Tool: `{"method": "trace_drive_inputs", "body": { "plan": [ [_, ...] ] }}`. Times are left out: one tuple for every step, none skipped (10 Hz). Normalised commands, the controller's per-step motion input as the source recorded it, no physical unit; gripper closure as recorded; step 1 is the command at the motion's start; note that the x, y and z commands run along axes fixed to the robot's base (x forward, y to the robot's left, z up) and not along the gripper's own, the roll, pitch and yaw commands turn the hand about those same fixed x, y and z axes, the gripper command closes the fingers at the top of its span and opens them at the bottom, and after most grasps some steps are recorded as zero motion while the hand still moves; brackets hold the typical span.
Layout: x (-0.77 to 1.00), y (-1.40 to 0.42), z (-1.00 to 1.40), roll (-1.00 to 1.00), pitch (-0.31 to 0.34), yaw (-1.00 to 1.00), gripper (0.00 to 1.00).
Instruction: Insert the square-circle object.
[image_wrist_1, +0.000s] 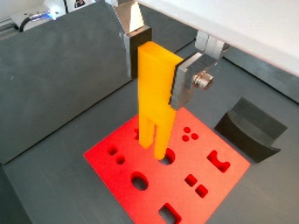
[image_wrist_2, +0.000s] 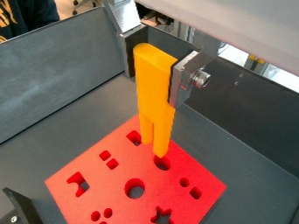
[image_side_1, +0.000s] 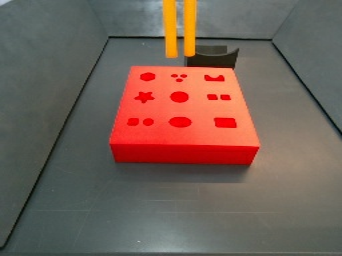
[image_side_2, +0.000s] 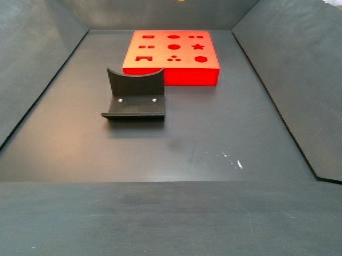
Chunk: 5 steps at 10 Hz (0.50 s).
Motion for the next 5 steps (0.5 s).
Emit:
{"method": "trace_drive_inputs", "body": {
  "plan": [
    [0.0, -0.12, -0.09, 0.13, 0.043, -0.03, 1.0],
    [0.01, -0.39, -0.31, 0.41, 0.17, 0.0, 1.0],
    [0.13, -0.51, -0.2, 0.43, 0.259, -0.06, 1.0],
    [0.09, -0.42, -0.4, 0.26, 0.287, -0.09, 1.0],
    [0.0, -0.27, -0.54, 0.13, 0.256, -0.08, 1.0]
  ]
}}
